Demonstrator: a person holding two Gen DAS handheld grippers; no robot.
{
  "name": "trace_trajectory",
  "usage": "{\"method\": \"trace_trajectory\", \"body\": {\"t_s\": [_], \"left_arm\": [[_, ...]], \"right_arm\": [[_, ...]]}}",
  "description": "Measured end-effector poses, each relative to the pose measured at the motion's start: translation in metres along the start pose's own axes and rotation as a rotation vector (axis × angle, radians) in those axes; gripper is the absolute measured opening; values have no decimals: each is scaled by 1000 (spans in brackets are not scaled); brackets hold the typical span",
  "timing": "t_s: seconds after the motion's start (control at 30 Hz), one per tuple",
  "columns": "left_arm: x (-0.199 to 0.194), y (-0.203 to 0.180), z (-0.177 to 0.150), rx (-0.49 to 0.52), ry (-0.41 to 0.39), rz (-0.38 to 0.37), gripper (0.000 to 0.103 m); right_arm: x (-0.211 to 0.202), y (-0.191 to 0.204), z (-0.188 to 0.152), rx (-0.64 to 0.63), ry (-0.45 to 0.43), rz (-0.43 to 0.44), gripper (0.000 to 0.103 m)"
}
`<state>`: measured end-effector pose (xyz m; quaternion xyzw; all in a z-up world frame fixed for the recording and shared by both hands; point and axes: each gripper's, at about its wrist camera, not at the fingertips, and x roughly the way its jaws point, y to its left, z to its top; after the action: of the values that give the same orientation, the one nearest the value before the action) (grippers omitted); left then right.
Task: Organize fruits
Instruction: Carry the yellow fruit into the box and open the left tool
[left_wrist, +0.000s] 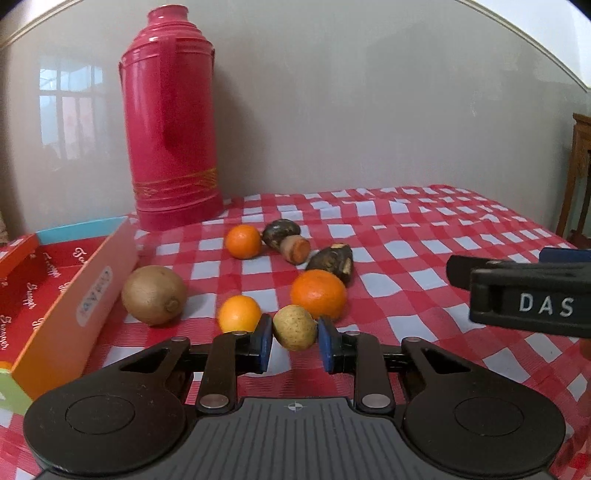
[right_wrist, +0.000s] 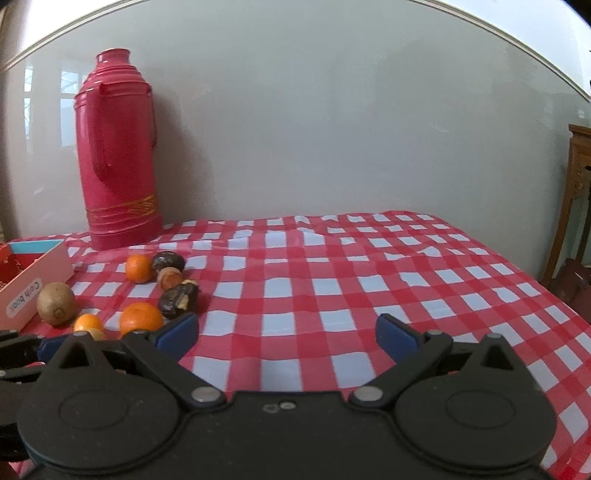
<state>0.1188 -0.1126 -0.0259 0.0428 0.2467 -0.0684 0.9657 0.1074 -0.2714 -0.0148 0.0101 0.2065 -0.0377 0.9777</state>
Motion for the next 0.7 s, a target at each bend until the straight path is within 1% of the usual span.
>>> {"method": "trace_trajectory", "body": {"t_s": [0.4, 0.67, 0.7], "left_arm": [[-22, 42, 6, -35, -72, 57, 26], [-35, 78, 7, -76, -115, 129, 26], [-37, 83, 7, -80, -118, 140, 26]], "right_arm": [[3, 33, 3, -34, -11, 39, 97], [0, 66, 4, -69, -46, 104, 97], [-1, 70, 4, -67, -44, 123, 97]]}}
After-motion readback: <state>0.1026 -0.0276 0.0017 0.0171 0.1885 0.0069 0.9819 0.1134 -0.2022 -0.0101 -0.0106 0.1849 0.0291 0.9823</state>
